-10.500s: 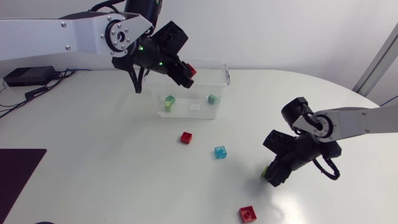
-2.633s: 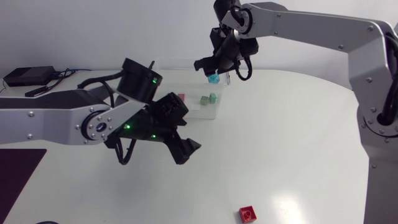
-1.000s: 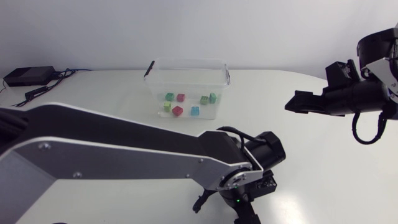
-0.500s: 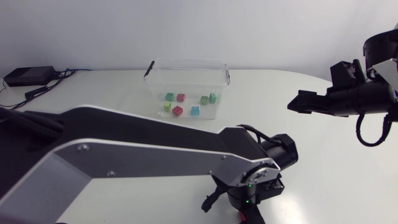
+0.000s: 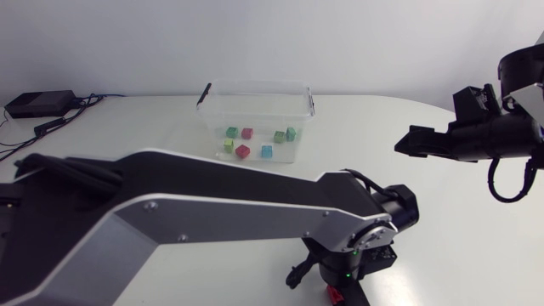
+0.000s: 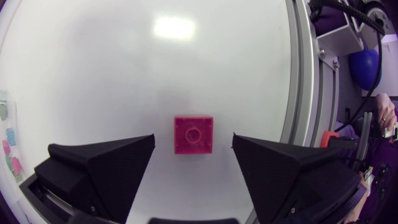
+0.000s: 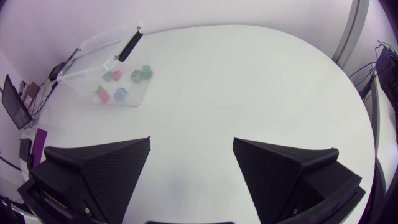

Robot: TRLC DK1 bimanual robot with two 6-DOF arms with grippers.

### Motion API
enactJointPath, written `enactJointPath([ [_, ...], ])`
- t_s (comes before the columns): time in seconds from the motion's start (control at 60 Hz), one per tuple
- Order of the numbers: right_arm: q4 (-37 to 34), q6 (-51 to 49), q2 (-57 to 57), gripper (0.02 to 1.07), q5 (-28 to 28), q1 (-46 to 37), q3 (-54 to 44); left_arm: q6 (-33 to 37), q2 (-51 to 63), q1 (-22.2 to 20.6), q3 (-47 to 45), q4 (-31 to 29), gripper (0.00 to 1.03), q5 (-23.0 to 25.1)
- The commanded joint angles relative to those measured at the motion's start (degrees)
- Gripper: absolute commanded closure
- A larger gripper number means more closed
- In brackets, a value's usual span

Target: Place the duplo bricks in the container

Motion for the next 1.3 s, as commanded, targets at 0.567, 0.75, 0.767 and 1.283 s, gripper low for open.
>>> enactJointPath([
  [0.567, 1.1, -1.6, -0.3, 0.11, -0.9, -1.0, -1.7, -1.9, 7.1, -0.9, 9.0, -9.6, 0.45, -0.7],
  [0.75, 1.1, -1.9, -0.3, 0.11, -1.2, -1.2, -1.8, -2.3, 7.1, -0.9, 8.6, -8.9, 0.65, -2.6],
  [0.767, 1.0, -1.9, -0.3, 0.11, -1.2, -1.2, -1.8, -2.3, 7.0, -0.9, 8.5, -8.9, 0.67, -3.0],
  [1.283, -1.2, -1.7, -3.7, 0.11, -1.3, -0.5, -2.0, -2.2, -10.8, 0.8, -1.4, -6.3, 0.74, -3.1],
])
